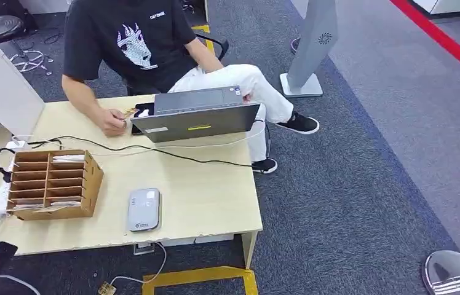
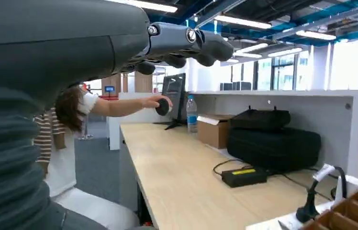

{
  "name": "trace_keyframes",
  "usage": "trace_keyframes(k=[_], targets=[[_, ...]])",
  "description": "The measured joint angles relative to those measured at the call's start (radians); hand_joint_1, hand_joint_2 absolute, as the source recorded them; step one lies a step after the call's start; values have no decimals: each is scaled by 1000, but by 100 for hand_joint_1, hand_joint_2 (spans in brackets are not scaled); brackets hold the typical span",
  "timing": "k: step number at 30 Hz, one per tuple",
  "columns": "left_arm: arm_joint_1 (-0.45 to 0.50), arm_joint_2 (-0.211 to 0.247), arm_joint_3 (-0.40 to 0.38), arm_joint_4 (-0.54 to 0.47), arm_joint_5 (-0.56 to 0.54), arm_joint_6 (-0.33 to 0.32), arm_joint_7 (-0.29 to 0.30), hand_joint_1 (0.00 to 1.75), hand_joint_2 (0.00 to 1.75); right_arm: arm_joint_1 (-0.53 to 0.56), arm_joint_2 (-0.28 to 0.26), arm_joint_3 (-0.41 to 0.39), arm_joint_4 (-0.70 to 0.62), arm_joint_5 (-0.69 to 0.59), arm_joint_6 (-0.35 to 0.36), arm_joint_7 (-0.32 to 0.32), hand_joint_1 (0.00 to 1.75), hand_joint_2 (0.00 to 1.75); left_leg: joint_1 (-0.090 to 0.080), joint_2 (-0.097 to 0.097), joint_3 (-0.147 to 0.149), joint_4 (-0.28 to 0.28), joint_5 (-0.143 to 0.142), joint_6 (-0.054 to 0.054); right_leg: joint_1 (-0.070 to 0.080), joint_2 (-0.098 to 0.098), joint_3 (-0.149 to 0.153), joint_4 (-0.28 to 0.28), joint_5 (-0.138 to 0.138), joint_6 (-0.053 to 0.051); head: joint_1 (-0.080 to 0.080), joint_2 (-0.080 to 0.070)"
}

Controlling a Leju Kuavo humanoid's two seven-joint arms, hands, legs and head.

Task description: Pass the card to the sensor for recognition and then transmit it.

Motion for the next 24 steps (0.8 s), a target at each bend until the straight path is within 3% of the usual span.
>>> trace_keyframes(k=[9,24], targets=[[-113,8,-140,133,0,30,-6,0,175,-9,-7,0,-20,17,-15,1,0,175,0,1,0,0,1,-1,0,1,-1,0,1,-1,-1,0],[-222,-3,-231,288,16,44,-17,0,175,-14,-12,0,-40,37,-19,11,0,175,0,1,0,0,1,-1,0,2,-2,0,1,-1,-1,0]])
